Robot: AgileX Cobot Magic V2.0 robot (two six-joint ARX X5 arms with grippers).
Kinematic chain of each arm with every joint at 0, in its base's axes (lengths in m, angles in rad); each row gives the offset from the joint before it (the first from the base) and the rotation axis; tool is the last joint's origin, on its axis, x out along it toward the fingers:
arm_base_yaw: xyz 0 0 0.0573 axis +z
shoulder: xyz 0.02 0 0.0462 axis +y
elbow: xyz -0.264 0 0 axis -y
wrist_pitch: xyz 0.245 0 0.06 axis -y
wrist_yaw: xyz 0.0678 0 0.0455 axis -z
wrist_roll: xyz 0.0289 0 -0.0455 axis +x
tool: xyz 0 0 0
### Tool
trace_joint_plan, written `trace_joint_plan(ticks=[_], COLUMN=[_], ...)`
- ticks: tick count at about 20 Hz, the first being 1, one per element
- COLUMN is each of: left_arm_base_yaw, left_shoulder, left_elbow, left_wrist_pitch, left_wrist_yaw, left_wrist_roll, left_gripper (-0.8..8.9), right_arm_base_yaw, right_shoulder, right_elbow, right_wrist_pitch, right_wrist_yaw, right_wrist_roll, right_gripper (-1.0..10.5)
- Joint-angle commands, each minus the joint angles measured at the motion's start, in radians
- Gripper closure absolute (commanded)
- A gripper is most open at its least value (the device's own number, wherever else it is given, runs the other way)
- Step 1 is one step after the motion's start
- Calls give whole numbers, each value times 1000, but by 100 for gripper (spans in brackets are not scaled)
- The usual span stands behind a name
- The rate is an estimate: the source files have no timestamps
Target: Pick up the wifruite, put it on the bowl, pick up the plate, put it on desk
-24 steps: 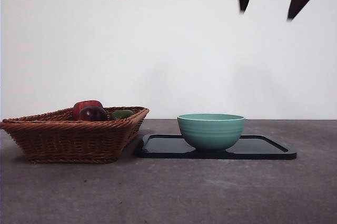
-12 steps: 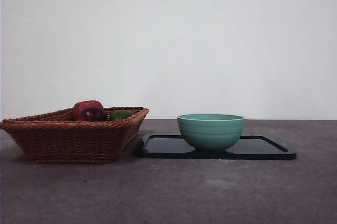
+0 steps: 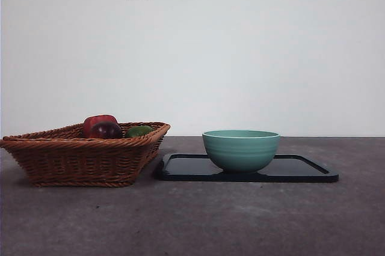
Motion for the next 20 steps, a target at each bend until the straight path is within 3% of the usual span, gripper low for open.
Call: trace_joint_plan(ticks=[1, 11, 15, 20], left_arm_base_yaw=[-11, -11, -11, -11], left_shoulder=[0, 37, 154, 381], left_elbow=[12, 11, 11, 15], left_wrist_pitch=[12, 172, 204, 319], left_wrist_yaw=[-6, -13, -97, -97], left_wrist_roll=[-21, -103, -195, -275], left_gripper=[284, 284, 284, 284], right_arm_base_yaw=[6, 6, 6, 6], right_shoulder=[-2, -2, -2, -2], right_elbow=[8, 9, 9, 9], right_wrist_pitch=[14, 67, 146, 189], right_wrist_yaw=[-3, -5, -5, -2], right_wrist_roll=[-2, -1, -1, -1], right_gripper=[394, 394, 394, 394])
